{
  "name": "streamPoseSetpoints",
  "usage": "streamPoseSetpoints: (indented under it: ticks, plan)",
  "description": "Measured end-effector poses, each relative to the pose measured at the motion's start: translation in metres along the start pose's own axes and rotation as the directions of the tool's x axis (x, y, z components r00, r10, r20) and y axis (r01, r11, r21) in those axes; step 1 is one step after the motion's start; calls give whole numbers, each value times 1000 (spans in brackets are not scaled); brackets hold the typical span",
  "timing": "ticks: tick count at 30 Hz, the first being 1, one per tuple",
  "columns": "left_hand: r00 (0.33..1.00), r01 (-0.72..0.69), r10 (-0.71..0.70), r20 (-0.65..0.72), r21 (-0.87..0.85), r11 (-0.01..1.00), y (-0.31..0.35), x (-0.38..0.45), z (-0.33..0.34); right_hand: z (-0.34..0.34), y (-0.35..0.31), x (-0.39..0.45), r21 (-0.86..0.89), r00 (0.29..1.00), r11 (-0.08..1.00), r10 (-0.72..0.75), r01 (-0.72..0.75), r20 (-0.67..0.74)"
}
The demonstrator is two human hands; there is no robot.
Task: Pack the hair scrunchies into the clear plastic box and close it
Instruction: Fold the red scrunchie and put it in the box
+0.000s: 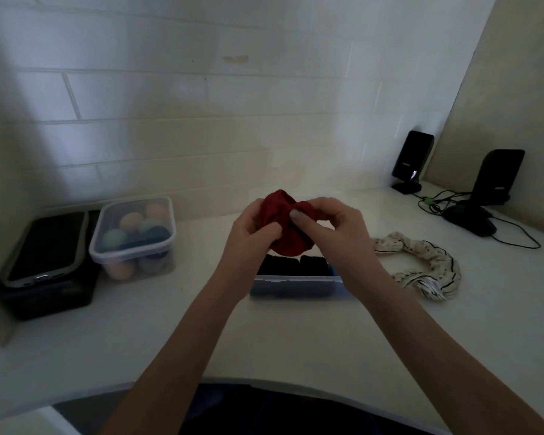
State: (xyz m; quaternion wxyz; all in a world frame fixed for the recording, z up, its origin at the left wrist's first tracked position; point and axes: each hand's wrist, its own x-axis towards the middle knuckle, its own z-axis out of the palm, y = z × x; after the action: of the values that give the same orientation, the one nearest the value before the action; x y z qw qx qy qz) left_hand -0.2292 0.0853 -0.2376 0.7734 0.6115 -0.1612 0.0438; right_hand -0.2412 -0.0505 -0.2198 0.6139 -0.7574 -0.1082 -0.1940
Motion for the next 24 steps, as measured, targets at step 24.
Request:
streamPoseSetpoints:
  ticks: [24]
  plan:
    - [955, -133, -127, 269, 768, 626, 12, 15, -41, 4, 14, 24, -620, 848, 774, 240, 127, 473]
